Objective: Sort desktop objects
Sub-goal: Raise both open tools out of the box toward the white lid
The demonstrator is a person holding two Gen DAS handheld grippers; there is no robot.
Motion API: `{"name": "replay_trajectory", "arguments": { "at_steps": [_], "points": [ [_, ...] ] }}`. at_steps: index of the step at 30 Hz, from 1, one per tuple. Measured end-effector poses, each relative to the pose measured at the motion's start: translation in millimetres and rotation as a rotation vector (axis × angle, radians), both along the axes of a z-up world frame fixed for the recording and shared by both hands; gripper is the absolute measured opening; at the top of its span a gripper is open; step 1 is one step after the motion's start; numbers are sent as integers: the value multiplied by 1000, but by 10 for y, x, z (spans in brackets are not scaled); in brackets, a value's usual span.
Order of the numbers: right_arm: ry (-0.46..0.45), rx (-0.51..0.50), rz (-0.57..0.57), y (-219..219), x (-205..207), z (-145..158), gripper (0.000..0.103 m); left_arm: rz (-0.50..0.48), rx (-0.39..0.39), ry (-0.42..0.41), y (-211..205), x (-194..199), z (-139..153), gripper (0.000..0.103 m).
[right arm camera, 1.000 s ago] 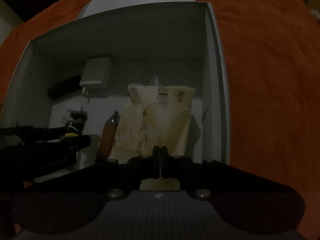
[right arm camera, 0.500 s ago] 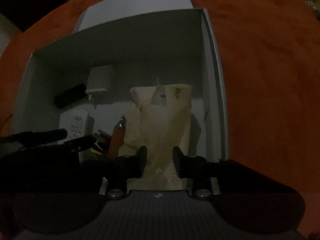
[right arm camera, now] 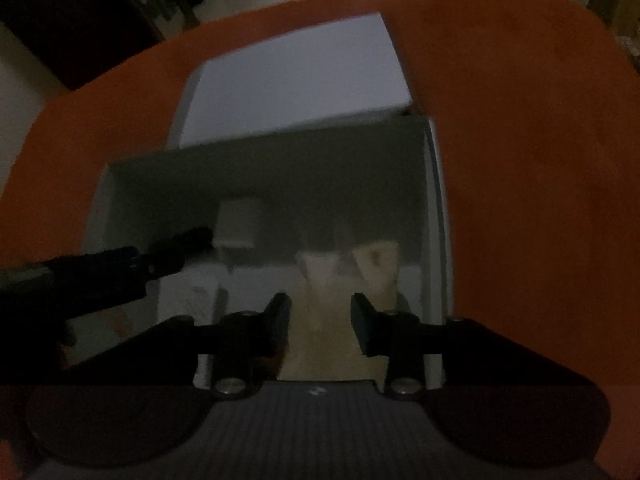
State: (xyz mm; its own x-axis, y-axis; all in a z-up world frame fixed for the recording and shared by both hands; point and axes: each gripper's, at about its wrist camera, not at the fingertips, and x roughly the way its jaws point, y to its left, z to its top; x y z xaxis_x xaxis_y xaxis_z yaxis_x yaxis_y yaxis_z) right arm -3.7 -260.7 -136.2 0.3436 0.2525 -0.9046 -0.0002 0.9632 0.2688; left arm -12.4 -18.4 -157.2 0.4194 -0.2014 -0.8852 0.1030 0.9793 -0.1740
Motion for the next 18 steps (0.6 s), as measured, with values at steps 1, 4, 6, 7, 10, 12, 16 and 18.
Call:
{"name": "replay_trajectory", "arguments": {
  "at_steps": [1, 4, 6, 7, 10, 12, 16, 18],
  "points": [
    [-12, -7, 3, 8, 41, 35, 39, 5, -2, -8, 18, 43, 28, 59],
    [-43, -22, 14, 28, 174, 130, 40, 16, 1, -39, 71, 184, 111, 59],
    [-51, -19, 22, 30, 278, 175, 40, 29, 6, -59, 122, 284, 173, 59],
    [-55, -22, 28, 34, 326, 191, 40, 35, 7, -64, 143, 337, 196, 59],
    [-73, -37, 48, 56, 495, 223, 40, 43, -4, -46, 205, 523, 226, 59],
    [-68, -23, 54, 43, 627, 235, 41, 51, -8, -59, 247, 621, 266, 59],
    [-95, -25, 57, -12, 880, 267, 54, 61, 5, -83, 316, 845, 303, 61],
    [-113, -28, 57, -41, 1011, 285, 61, 68, 17, -86, 357, 967, 288, 61]
  ]
}}
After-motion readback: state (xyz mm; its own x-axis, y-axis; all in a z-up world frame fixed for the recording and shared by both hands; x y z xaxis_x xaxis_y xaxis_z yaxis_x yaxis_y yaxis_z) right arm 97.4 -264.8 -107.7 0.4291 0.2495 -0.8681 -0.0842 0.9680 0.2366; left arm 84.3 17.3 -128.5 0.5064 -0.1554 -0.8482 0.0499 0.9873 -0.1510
